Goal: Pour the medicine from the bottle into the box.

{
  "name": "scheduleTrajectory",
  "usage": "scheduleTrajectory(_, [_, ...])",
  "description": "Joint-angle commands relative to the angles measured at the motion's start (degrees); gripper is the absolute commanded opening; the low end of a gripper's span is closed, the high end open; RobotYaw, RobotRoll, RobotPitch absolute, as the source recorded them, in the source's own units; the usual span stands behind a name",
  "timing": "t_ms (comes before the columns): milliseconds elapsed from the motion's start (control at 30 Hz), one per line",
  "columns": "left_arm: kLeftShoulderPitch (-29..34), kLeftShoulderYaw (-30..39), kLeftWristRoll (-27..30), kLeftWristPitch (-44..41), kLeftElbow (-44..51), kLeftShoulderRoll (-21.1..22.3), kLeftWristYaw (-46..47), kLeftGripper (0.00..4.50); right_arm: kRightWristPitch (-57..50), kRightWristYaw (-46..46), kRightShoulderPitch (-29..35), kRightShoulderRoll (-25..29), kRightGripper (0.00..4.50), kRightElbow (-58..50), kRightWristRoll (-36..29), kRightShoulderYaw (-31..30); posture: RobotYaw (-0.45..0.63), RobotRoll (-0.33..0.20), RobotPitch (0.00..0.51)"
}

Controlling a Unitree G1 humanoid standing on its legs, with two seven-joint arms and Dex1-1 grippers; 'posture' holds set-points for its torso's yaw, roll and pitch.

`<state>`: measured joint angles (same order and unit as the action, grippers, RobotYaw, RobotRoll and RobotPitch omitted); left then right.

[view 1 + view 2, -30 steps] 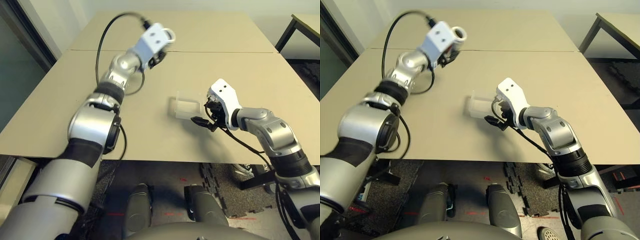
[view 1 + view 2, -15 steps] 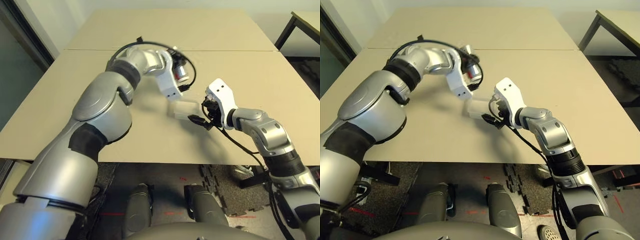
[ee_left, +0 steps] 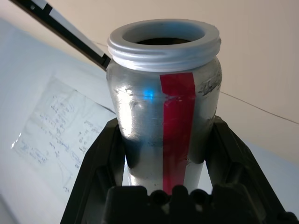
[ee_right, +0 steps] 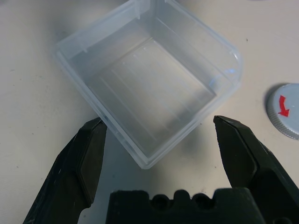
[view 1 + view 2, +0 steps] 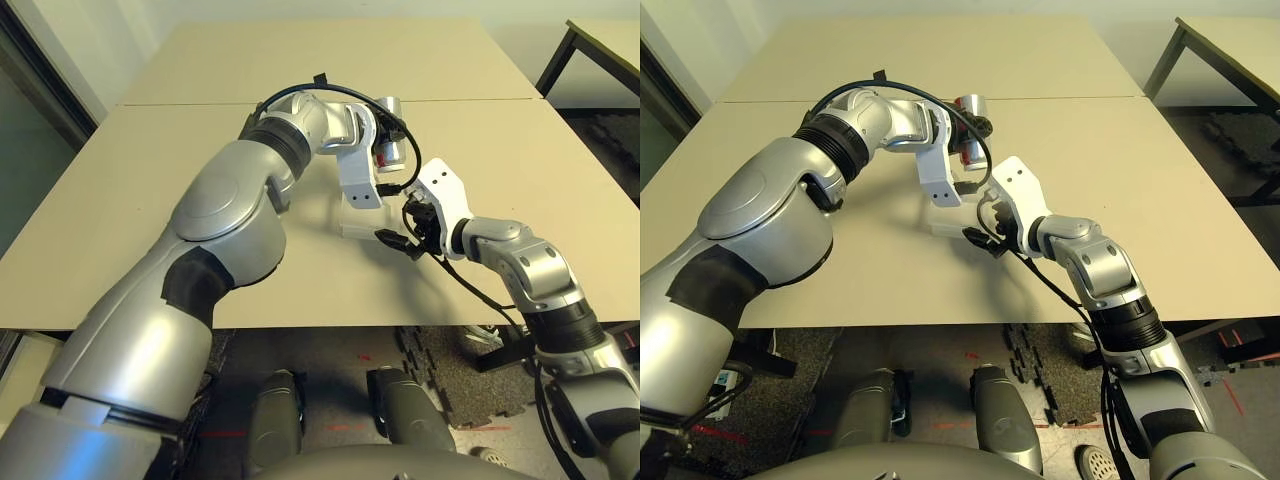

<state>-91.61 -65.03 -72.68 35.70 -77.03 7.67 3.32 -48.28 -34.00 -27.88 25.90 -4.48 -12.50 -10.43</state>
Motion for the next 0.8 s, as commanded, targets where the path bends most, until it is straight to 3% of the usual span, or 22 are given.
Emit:
scheduleTrajectory(33, [1.39, -4.40, -4.20, 0.22, 0.96, 0.27, 1.99, 2.62, 0.51, -0.24, -0.12, -0.01, 4.50, 0.90, -0.03, 0.63, -0.23, 0.000, 0.068])
scheduleTrajectory(467, [2.40, -0.84, -0.28, 1.46, 1.20, -1.03, -0.52, 2.62, 0.85, -0.49, -1.00, -0.68, 4.50, 1.80, 0.12, 0.35, -0.23, 0.000, 0.069])
scheduleTrajectory(633, [2.48, 12.96, 13.83, 3.47, -0.38, 0.16, -9.84, 2.62, 0.28, -0.49, -0.93, -0.61, 4.50, 1.19, -0.07, 0.63, -0.23, 0.000, 0.072])
scheduleTrajectory(733, [2.83, 24.80, 25.22, -0.22, -1.21, 2.12, -17.48, 2.62, 0.16, -0.92, -0.82, 0.25, 4.50, 0.98, 0.01, 1.07, -0.23, 0.000, 0.073])
scheduleTrajectory(800, [5.10, 36.24, 36.48, -6.73, -1.59, 3.00, -24.76, 2.62, -0.10, -1.19, -0.73, 0.92, 4.50, 0.71, 0.07, 1.20, -0.22, 0.000, 0.076])
